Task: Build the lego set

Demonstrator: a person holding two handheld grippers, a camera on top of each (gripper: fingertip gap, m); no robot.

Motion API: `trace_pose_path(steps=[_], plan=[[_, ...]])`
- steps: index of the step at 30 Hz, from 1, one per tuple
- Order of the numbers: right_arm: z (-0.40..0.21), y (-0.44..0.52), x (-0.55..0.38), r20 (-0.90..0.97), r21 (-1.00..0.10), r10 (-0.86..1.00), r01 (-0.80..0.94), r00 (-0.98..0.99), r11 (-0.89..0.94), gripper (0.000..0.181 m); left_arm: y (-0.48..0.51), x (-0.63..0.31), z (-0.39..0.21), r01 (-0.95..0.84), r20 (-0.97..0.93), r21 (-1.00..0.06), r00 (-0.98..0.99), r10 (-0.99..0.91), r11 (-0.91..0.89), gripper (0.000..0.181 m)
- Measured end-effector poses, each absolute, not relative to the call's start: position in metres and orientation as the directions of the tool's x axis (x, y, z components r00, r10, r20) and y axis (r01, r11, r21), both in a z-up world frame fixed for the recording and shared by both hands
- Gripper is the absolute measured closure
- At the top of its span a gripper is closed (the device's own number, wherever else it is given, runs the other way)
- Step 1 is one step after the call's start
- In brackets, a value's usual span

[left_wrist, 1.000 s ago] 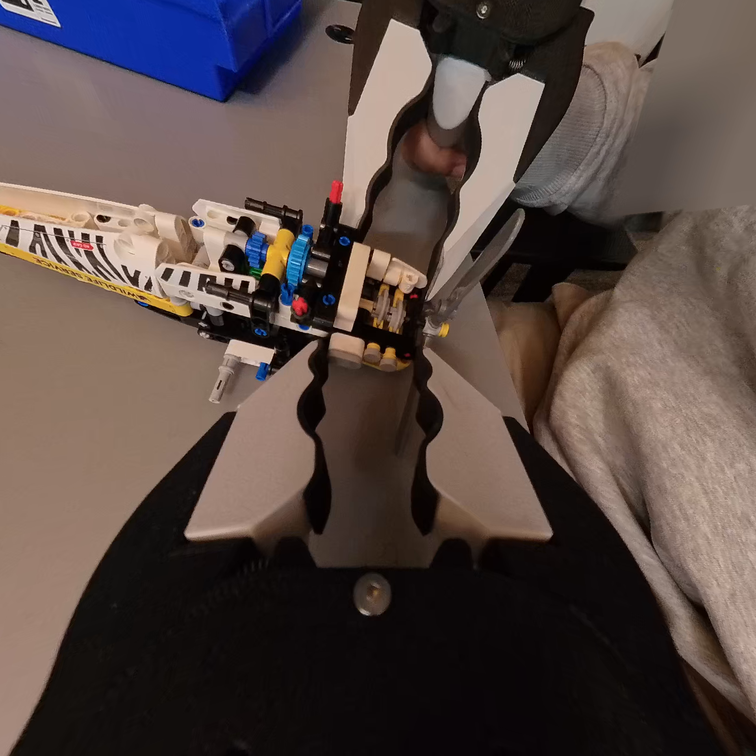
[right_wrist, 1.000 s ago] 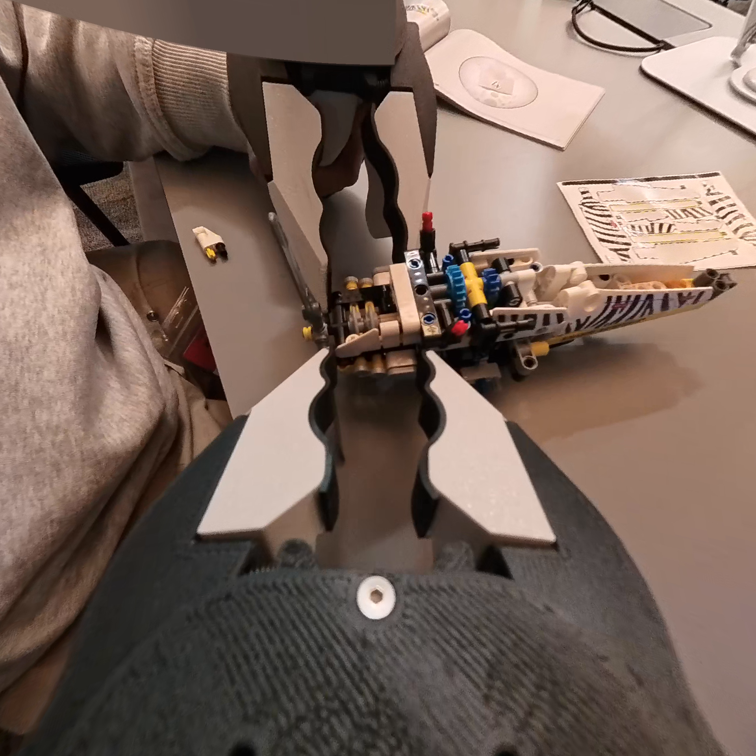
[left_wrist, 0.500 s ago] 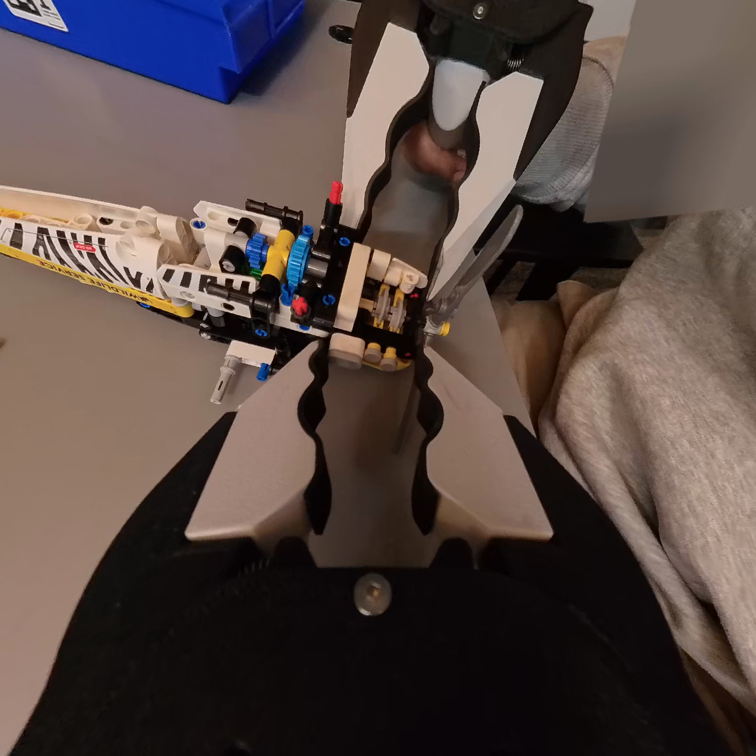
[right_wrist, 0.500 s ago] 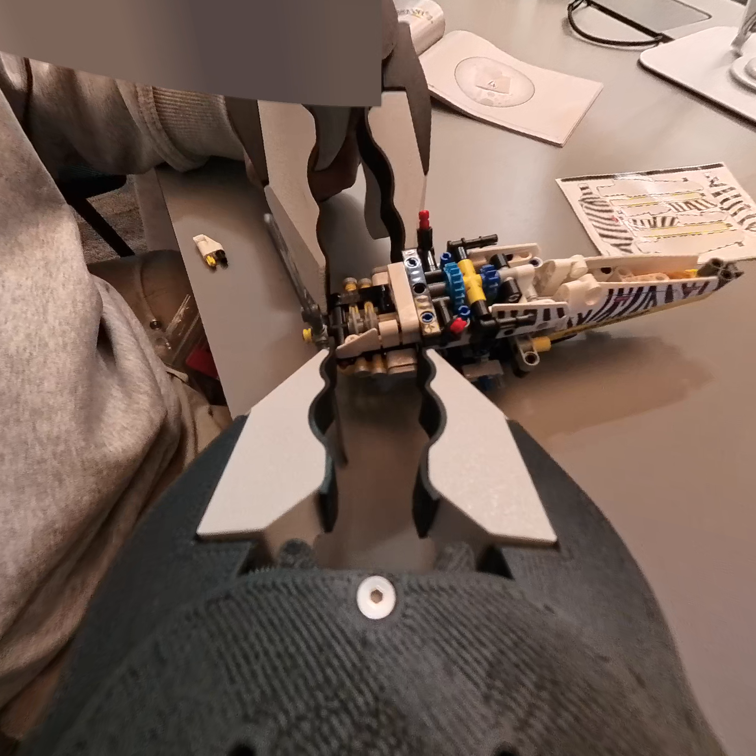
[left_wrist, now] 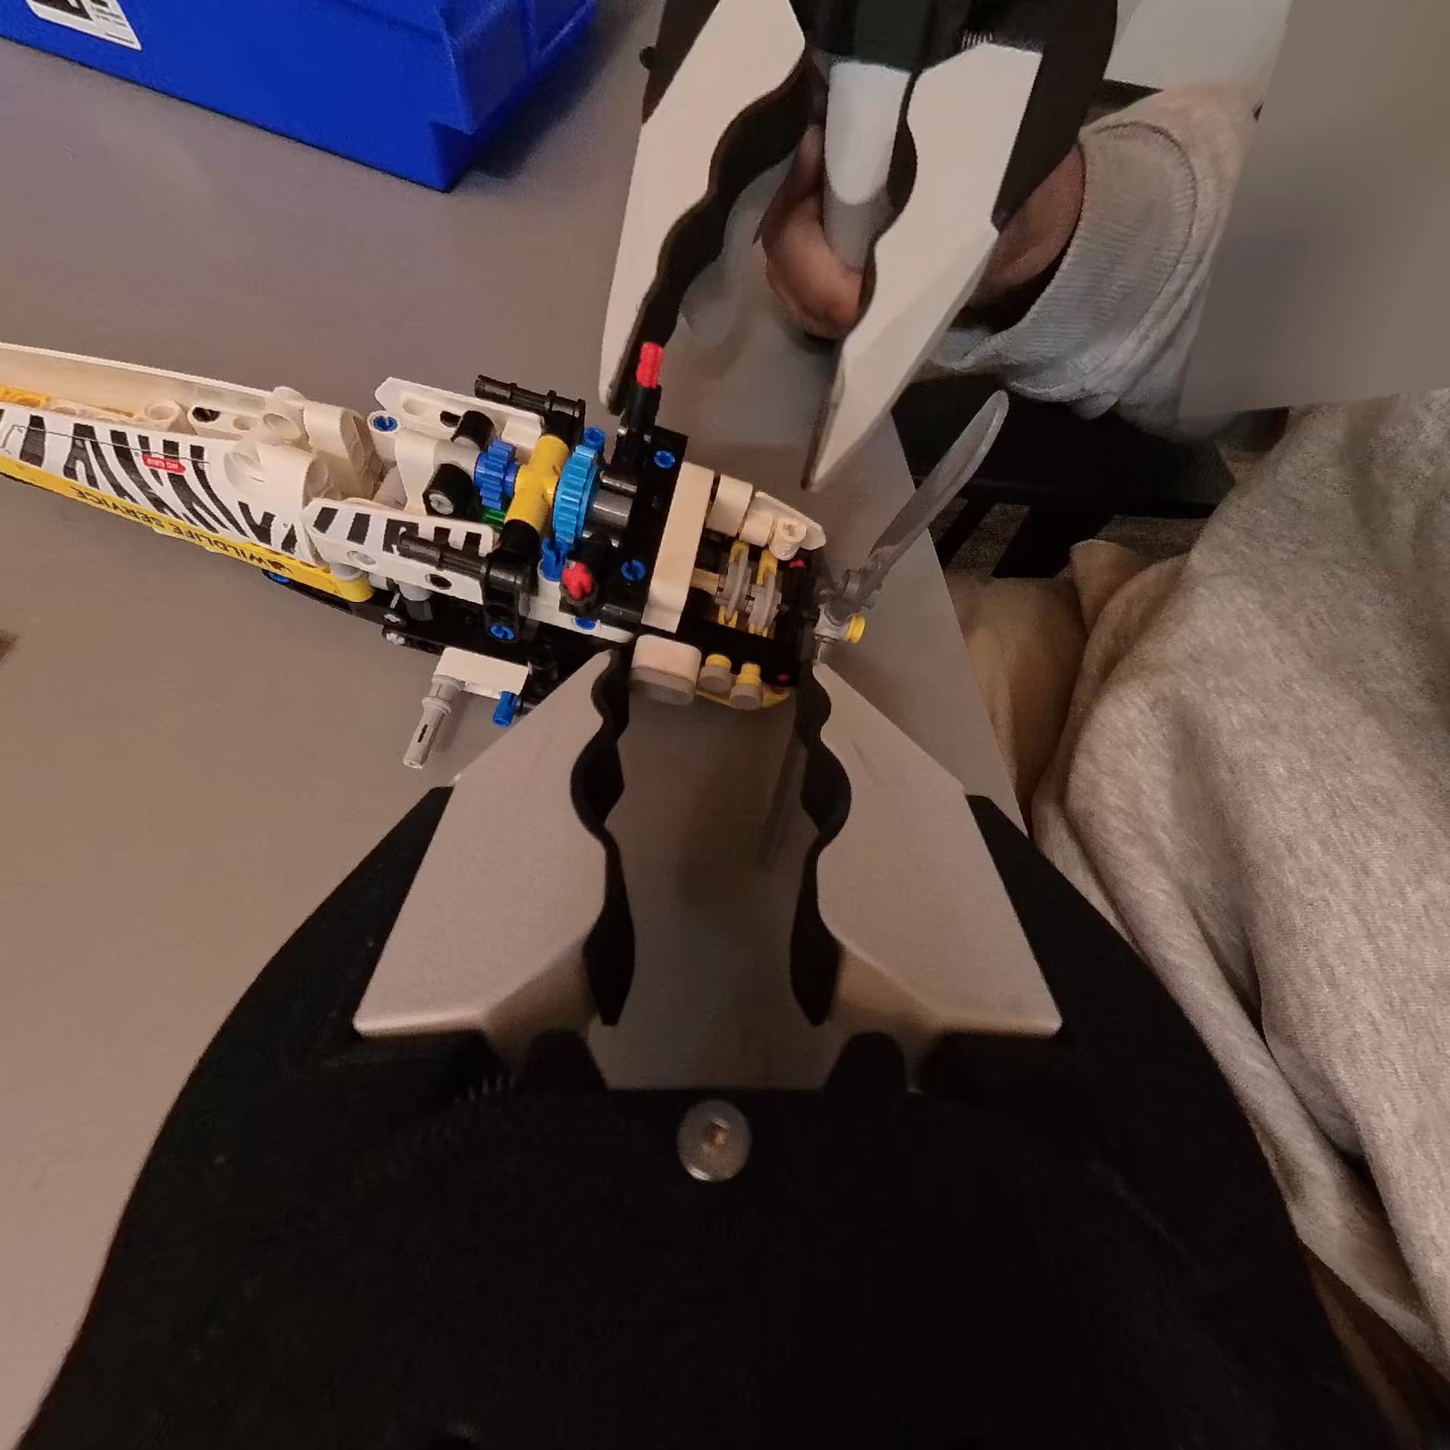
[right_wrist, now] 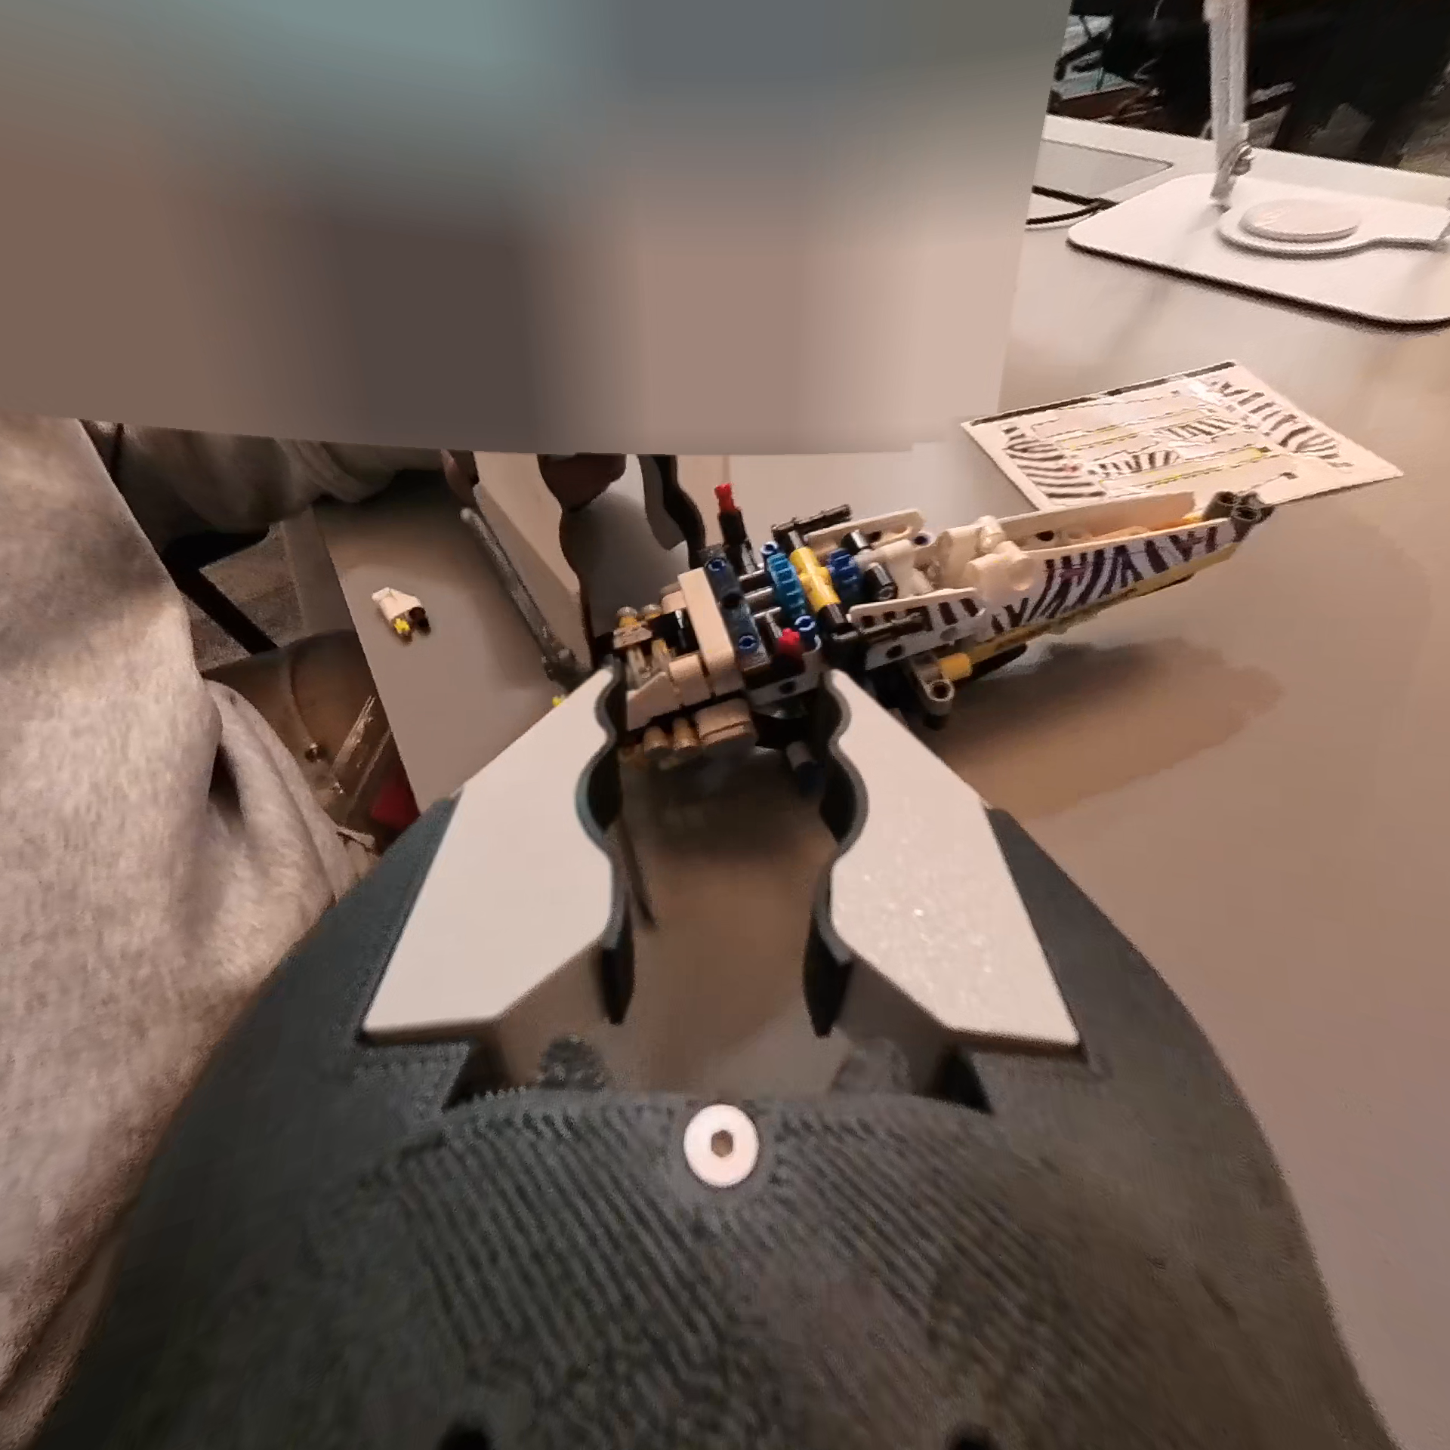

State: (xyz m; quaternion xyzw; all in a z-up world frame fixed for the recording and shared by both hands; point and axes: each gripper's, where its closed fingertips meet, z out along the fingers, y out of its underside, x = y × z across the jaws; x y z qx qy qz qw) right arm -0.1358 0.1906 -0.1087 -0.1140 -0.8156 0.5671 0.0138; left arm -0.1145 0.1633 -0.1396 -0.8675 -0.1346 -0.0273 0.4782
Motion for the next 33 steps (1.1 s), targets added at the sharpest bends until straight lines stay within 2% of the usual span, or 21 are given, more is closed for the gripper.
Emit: trace_pose_path(steps=[5, 10, 13, 19, 33], plan=[[-0.109, 0.189, -0.140, -0.103, -0.927, 0.203, 0.168, -0.974, 0.336, 0.149, 0.164, -0.114, -0.140, 0.259, 0.177, -0.822, 0.963, 0.205, -0.508, 0.139], [-0.111, 0.186, -0.138, -0.133, -0.919, 0.177, 0.188, -0.975, 0.346, 0.146, 0.164, -0.113, -0.140, 0.261, 0.179, -0.820, 0.962, 0.204, -0.509, 0.139], [-0.115, 0.183, -0.133, -0.179, -0.902, 0.162, 0.227, -0.970, 0.366, 0.133, 0.165, -0.112, -0.140, 0.259, 0.178, -0.821, 0.963, 0.204, -0.509, 0.139], [-0.117, 0.186, -0.133, -0.135, -0.904, 0.181, 0.196, -0.974, 0.380, 0.140, 0.167, -0.111, -0.140, 0.263, 0.180, -0.823, 0.961, 0.208, -0.504, 0.140], [-0.116, 0.190, -0.132, -0.210, -0.885, 0.195, 0.271, -0.958, 0.380, 0.145, 0.171, -0.105, -0.139, 0.262, 0.186, -0.825, 0.963, 0.196, -0.501, 0.141]])
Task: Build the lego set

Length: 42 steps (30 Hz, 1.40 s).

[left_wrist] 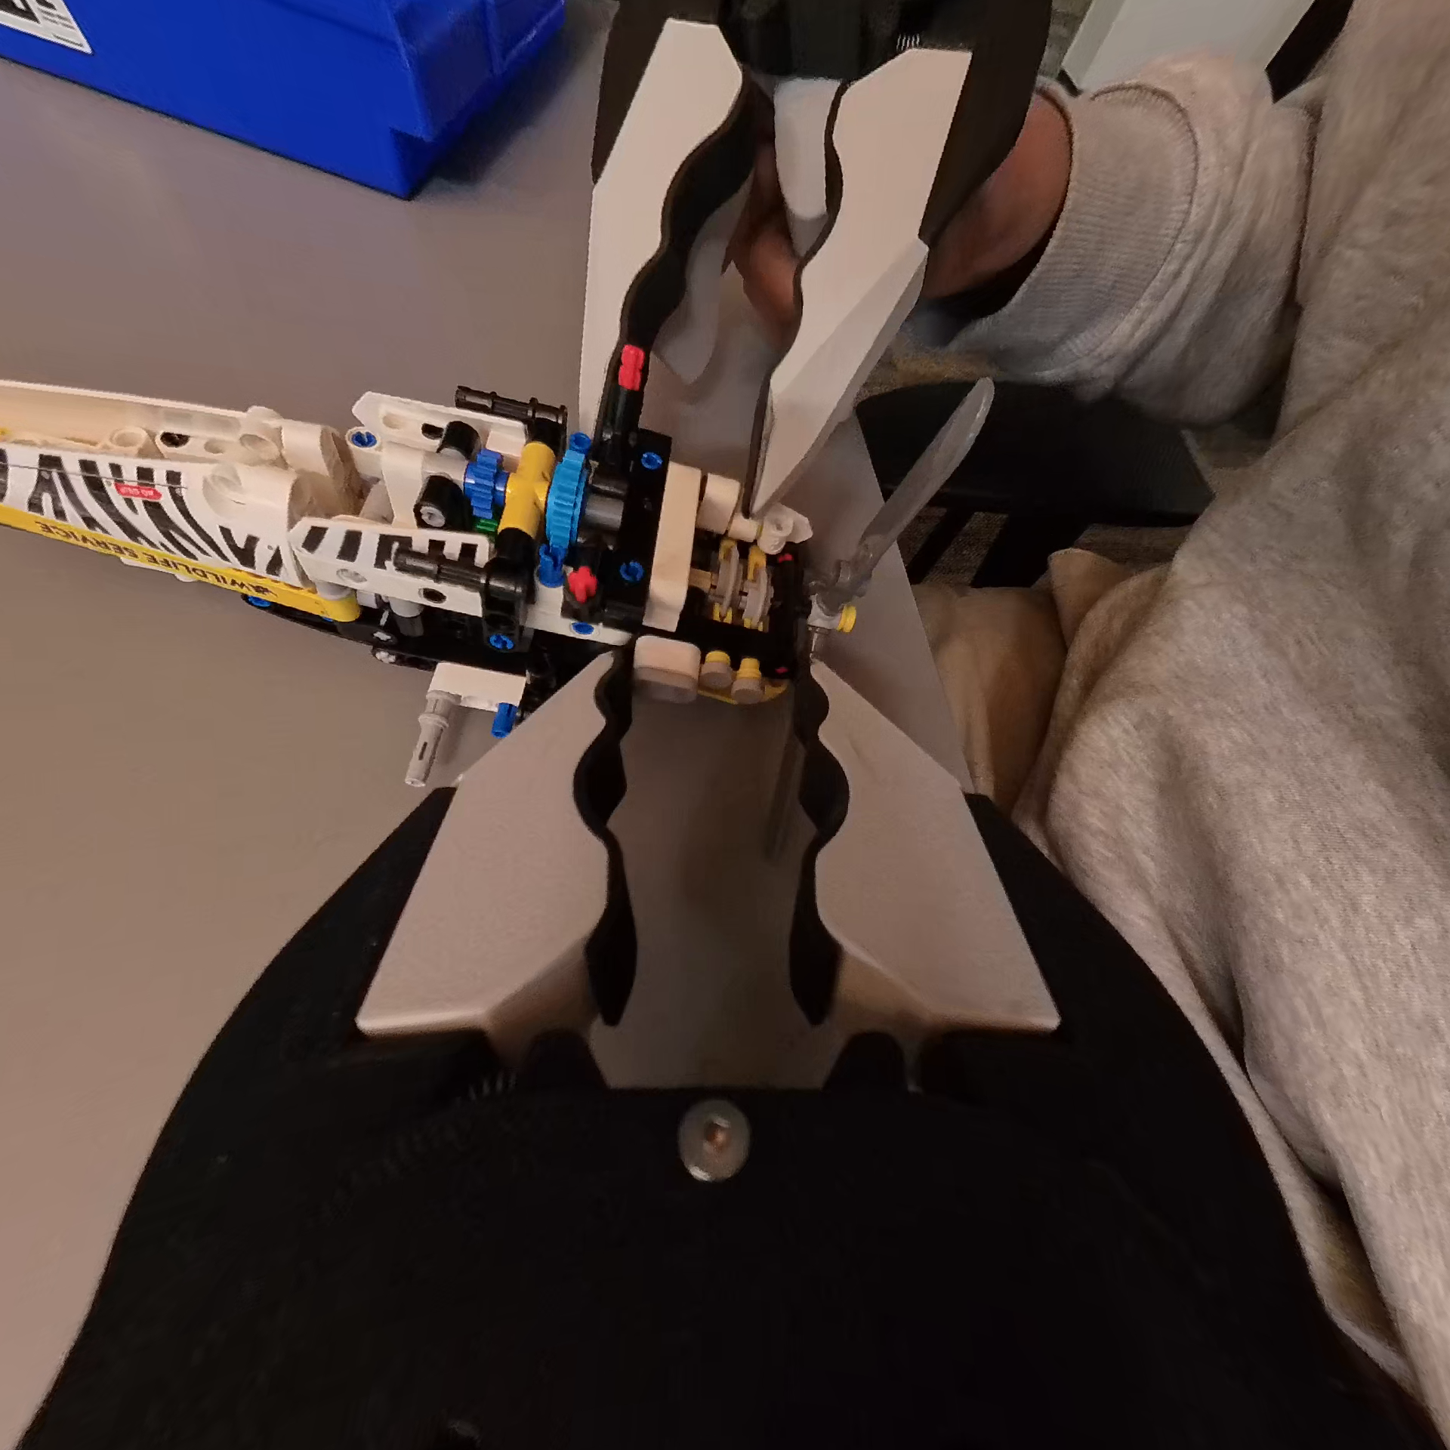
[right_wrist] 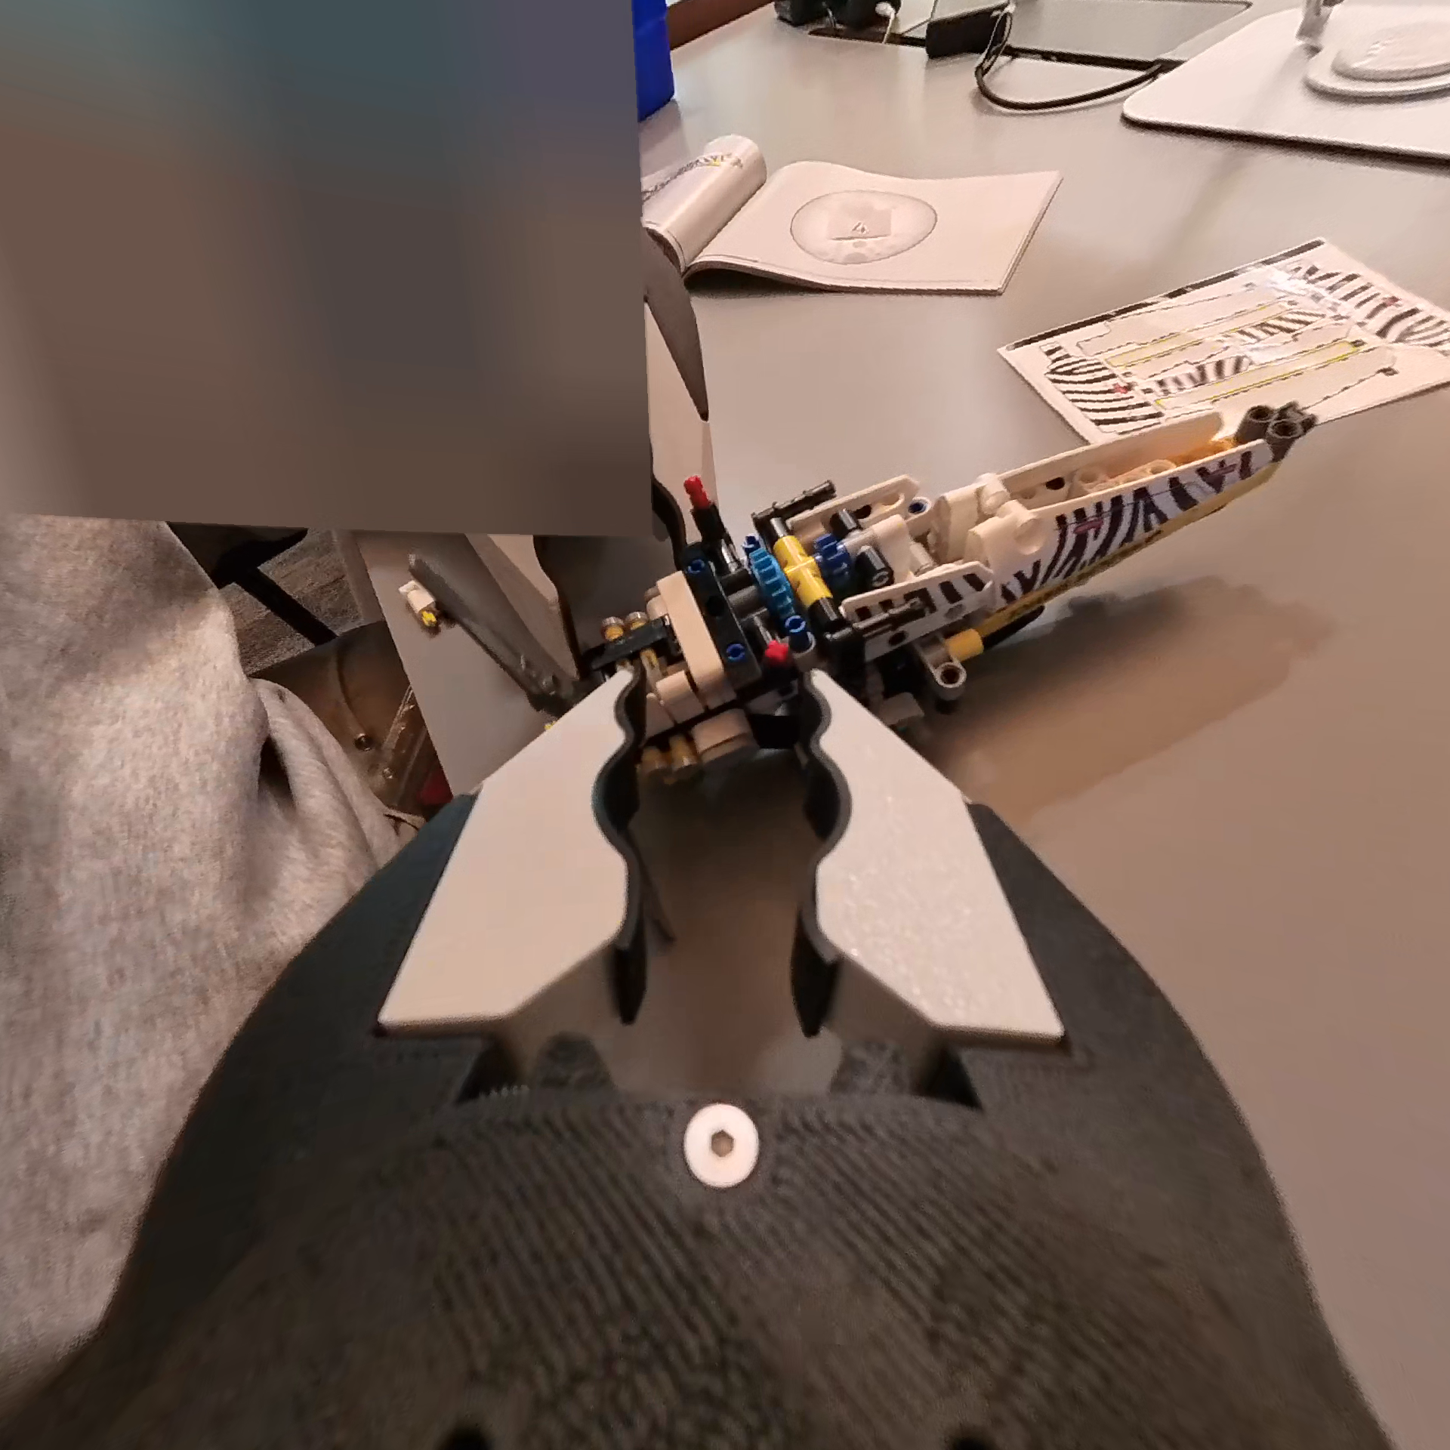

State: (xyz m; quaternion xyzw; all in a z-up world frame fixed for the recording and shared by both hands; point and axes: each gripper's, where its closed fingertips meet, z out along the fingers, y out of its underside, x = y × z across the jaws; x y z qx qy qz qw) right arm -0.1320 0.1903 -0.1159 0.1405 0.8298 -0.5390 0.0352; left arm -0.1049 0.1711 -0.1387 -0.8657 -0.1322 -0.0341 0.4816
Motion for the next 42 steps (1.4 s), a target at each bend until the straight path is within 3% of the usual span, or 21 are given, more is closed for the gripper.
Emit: trace_pose_path(steps=[37, 42], plan=[[-0.116, 0.189, -0.134, -0.192, -0.897, 0.200, 0.254, -0.961, 0.361, 0.149, 0.171, -0.105, -0.140, 0.266, 0.190, -0.820, 0.962, 0.198, -0.506, 0.141], [-0.117, 0.191, -0.123, -0.180, -0.893, 0.134, 0.219, -0.975, 0.394, 0.127, 0.171, -0.105, -0.140, 0.266, 0.191, -0.821, 0.962, 0.196, -0.505, 0.141]])
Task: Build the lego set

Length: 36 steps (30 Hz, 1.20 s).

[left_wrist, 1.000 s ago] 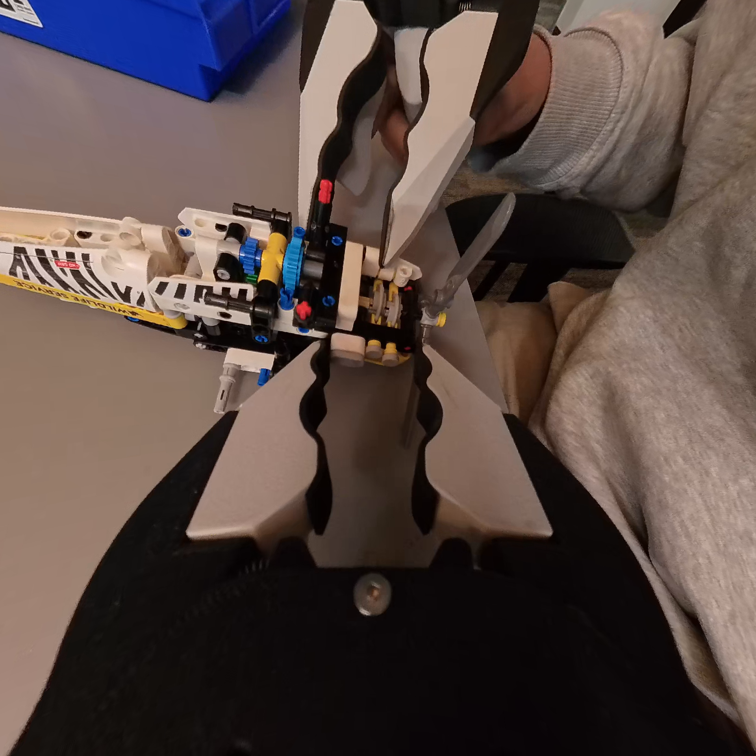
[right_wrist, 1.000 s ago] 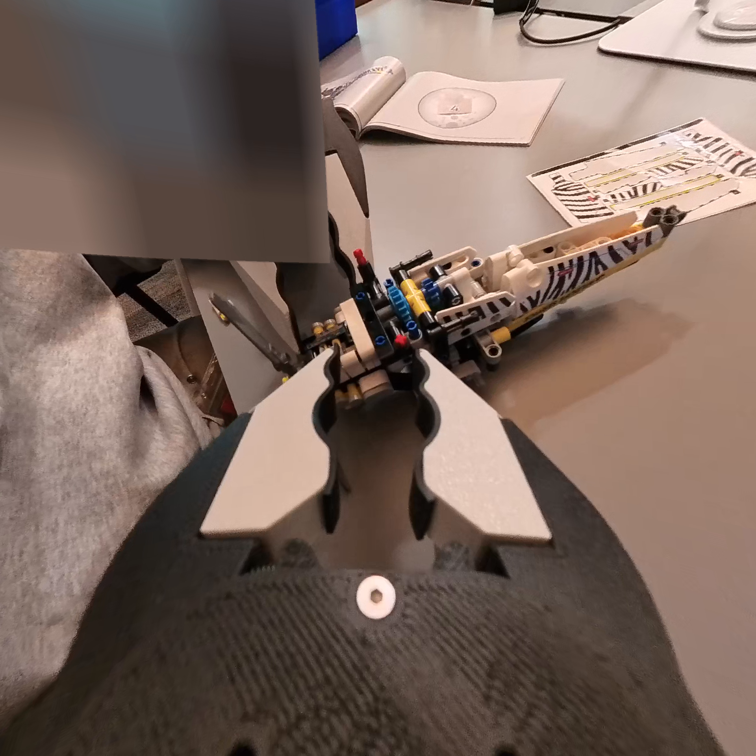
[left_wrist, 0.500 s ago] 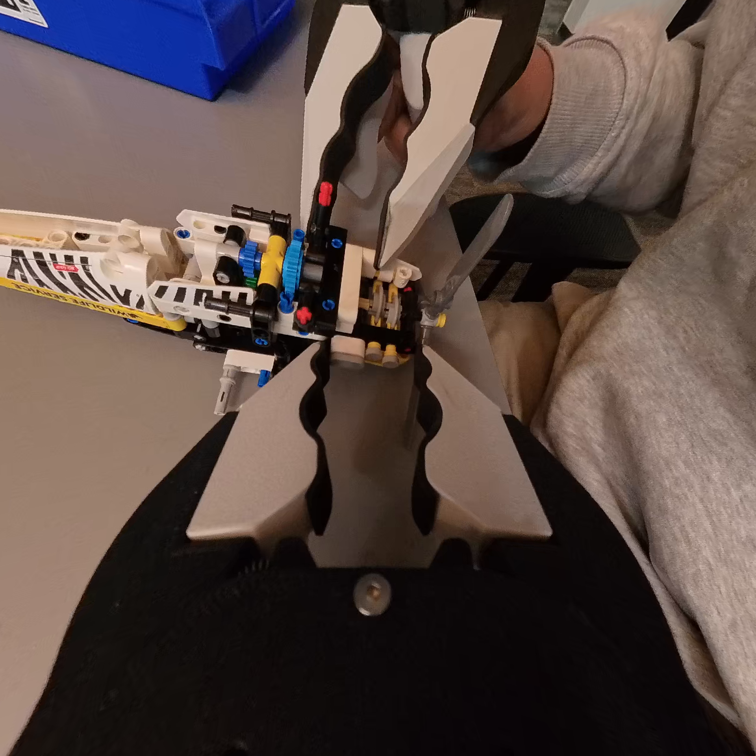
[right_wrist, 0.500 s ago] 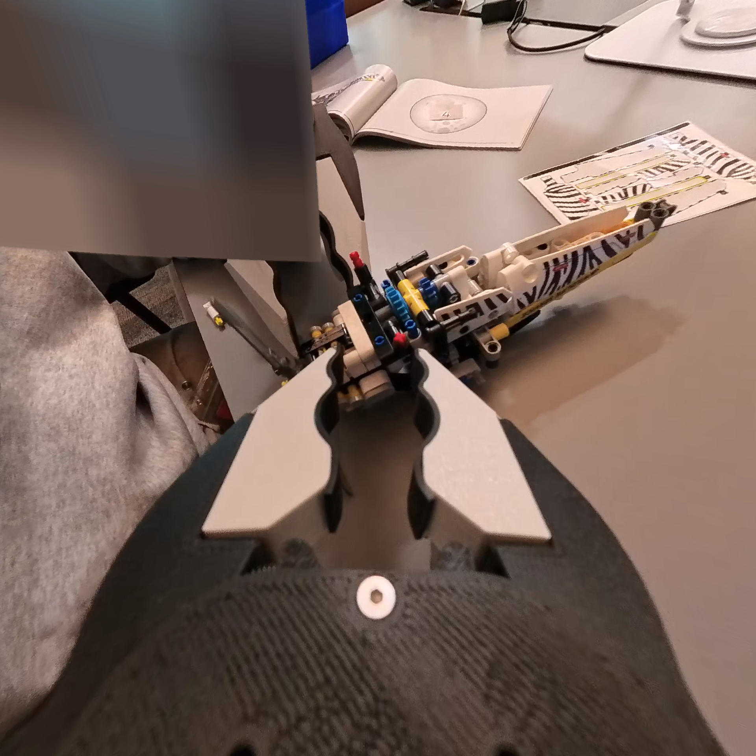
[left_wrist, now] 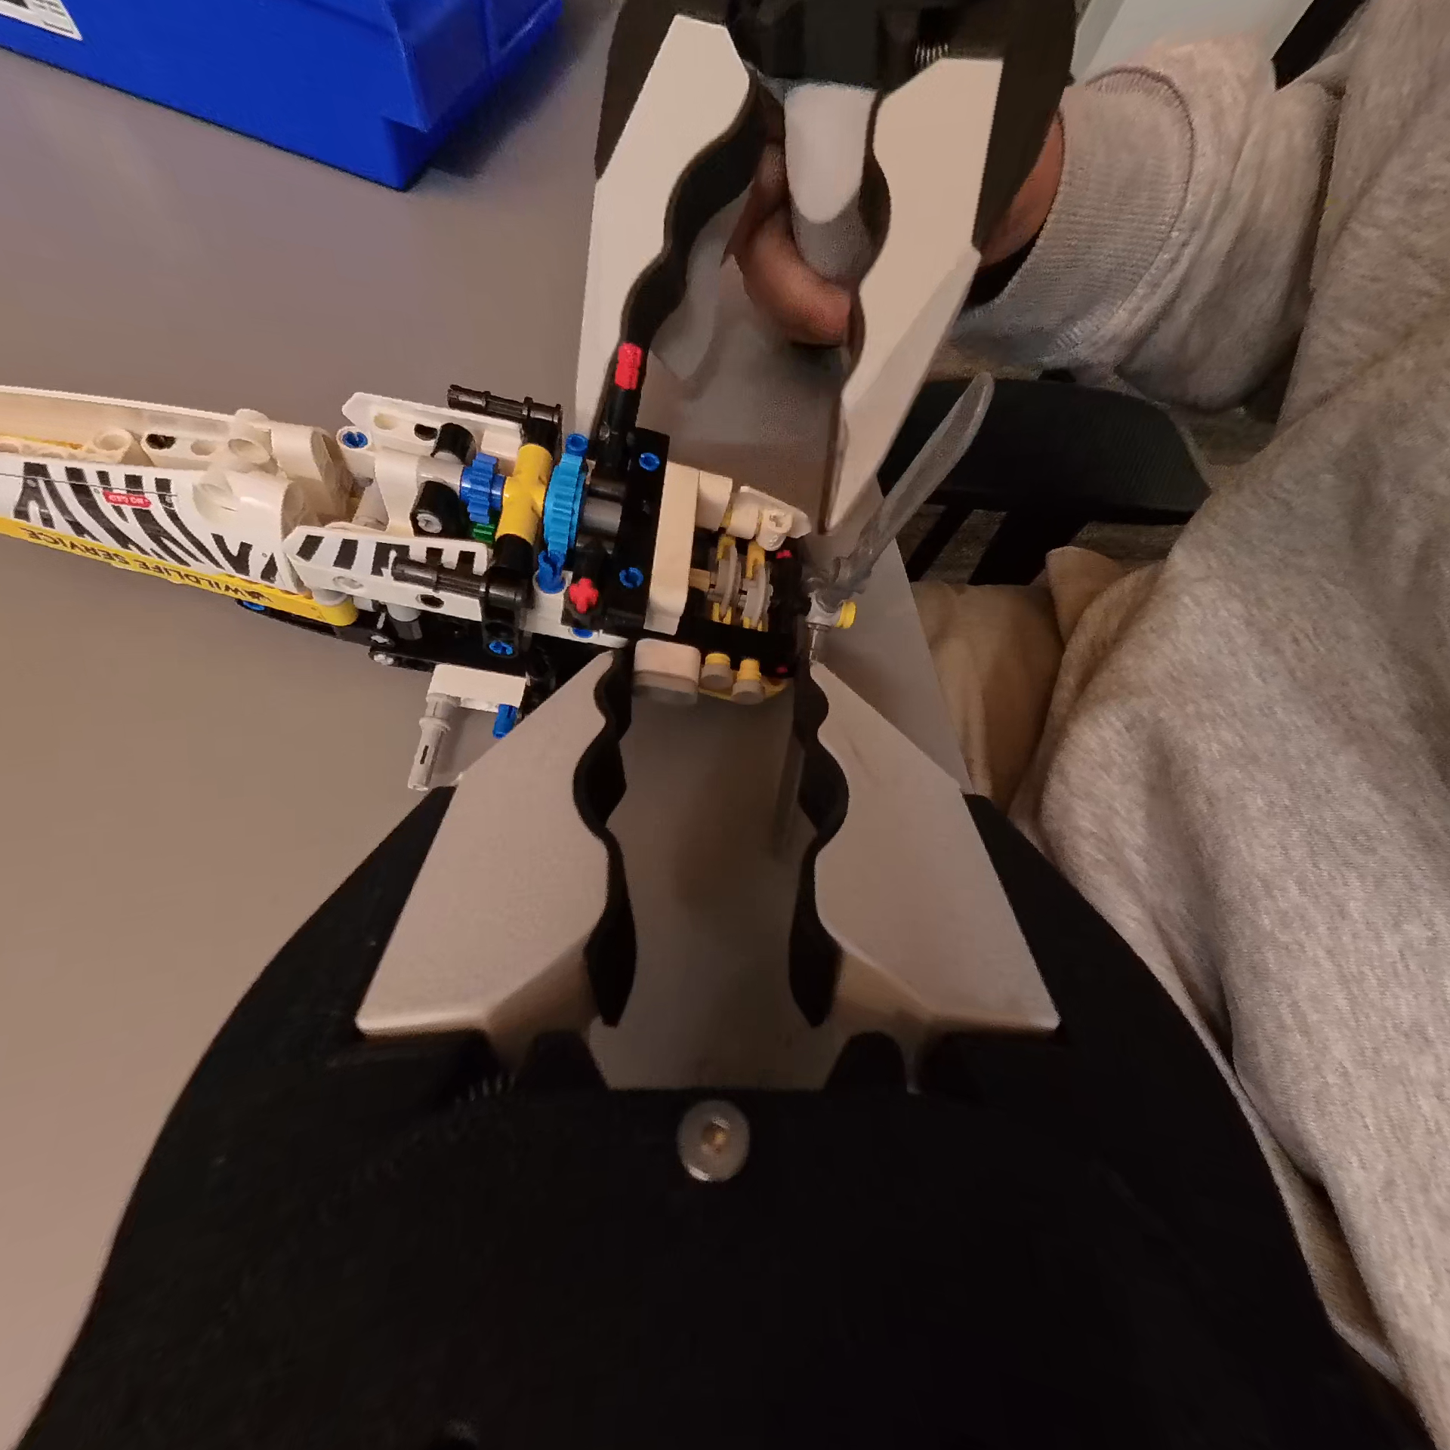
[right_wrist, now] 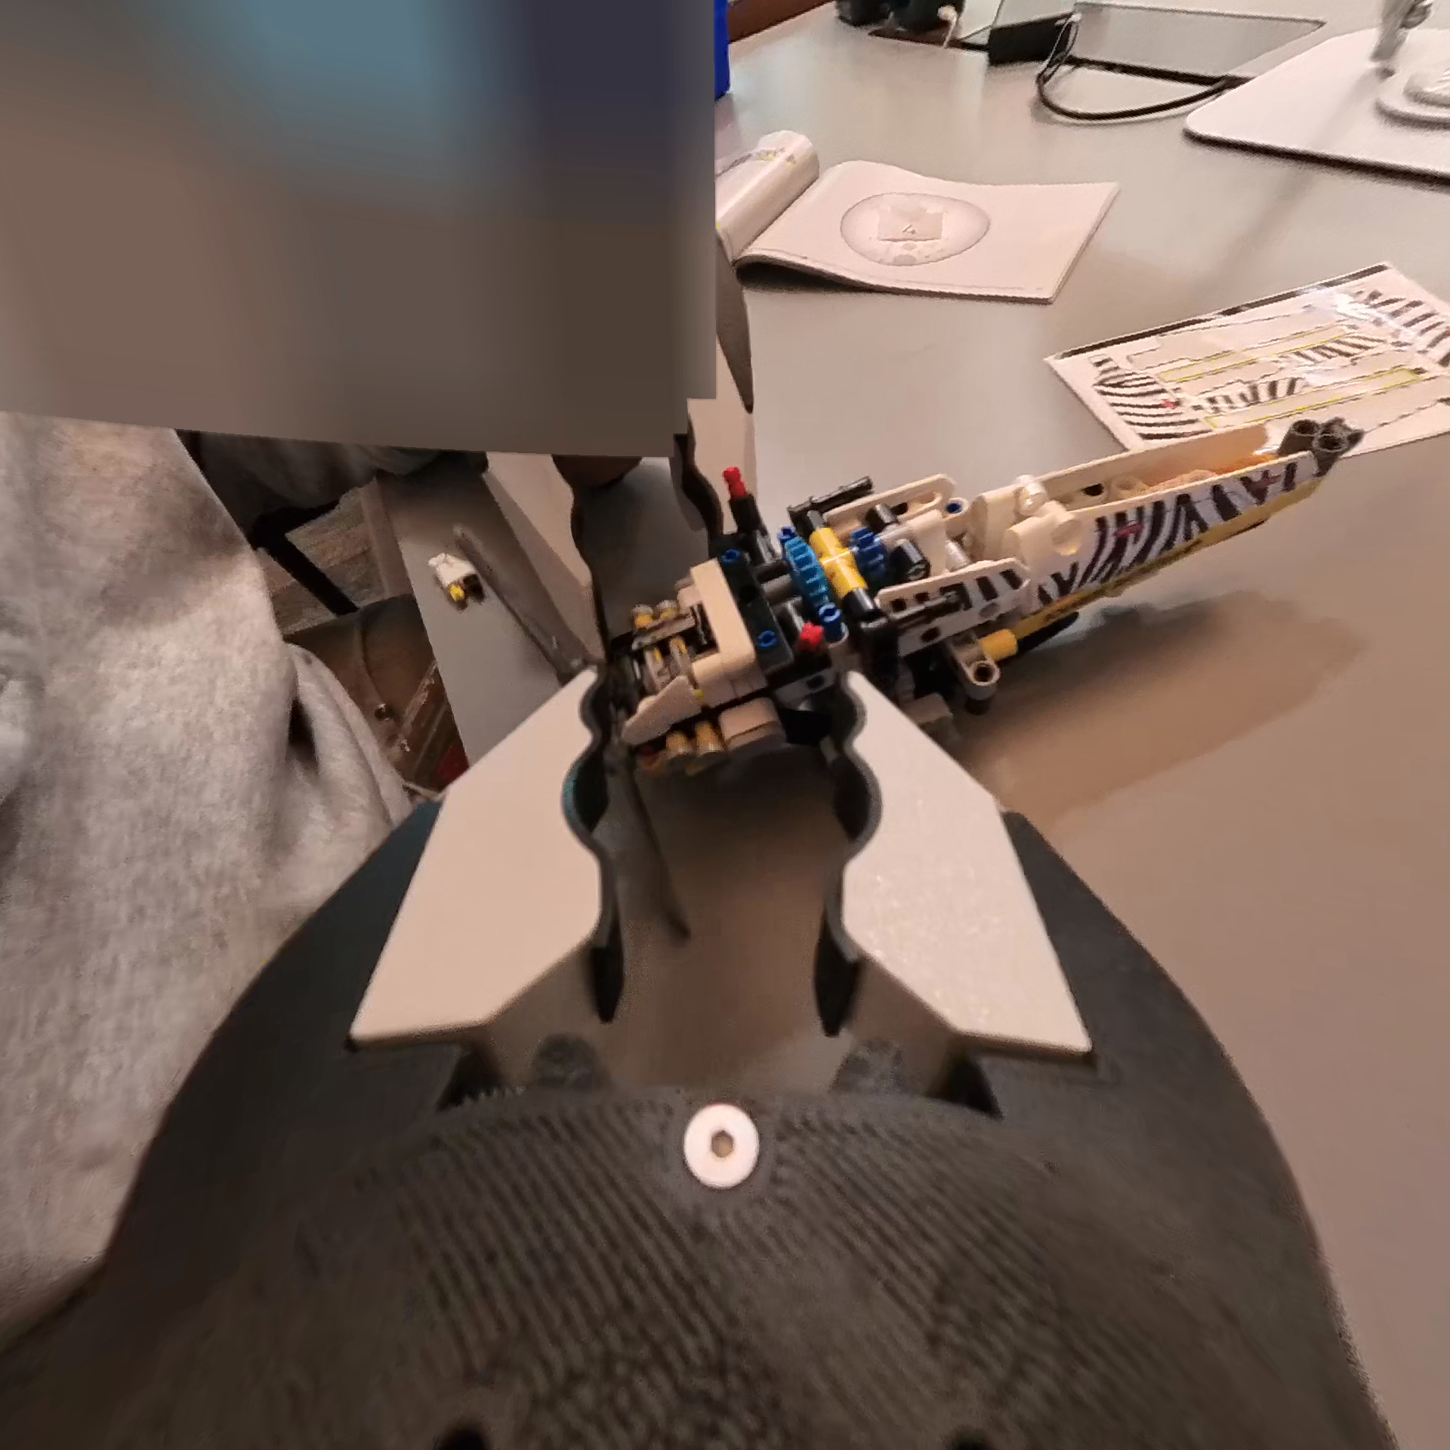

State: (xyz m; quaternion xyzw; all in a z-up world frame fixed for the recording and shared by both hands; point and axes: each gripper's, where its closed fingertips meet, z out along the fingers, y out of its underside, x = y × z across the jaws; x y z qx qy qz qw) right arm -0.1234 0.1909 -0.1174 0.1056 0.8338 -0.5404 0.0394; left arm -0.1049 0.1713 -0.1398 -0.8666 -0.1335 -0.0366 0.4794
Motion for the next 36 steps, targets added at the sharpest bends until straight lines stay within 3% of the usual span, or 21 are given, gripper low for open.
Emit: trace_pose_path(steps=[4, 9, 18, 36], plan=[[-0.1256, 0.1963, -0.1231, -0.039, -0.881, 0.124, 0.093, -0.991, 0.463, 0.118, 0.1714, -0.1050, -0.1399, 0.266, 0.191, -0.821, 0.962, 0.197, -0.505, 0.141], [-0.1253, 0.1955, -0.1225, 0.066, -0.878, 0.094, -0.013, -0.993, 0.479, 0.121, 0.1713, -0.1050, -0.1398, 0.269, 0.194, -0.821, 0.961, 0.195, -0.504, 0.141], [-0.1250, 0.1913, -0.1136, 0.052, -0.881, -0.001, -0.046, -0.999, 0.471, 0.143, 0.1715, -0.1050, -0.1412, 0.273, 0.199, -0.815, 0.960, 0.197, -0.511, 0.141], [-0.1264, 0.1906, -0.1151, 0.046, -0.886, 0.003, -0.039, -0.999, 0.462, 0.144, 0.1721, -0.1058, -0.1406, 0.269, 0.185, -0.818, 0.960, 0.210, -0.508, 0.142]])
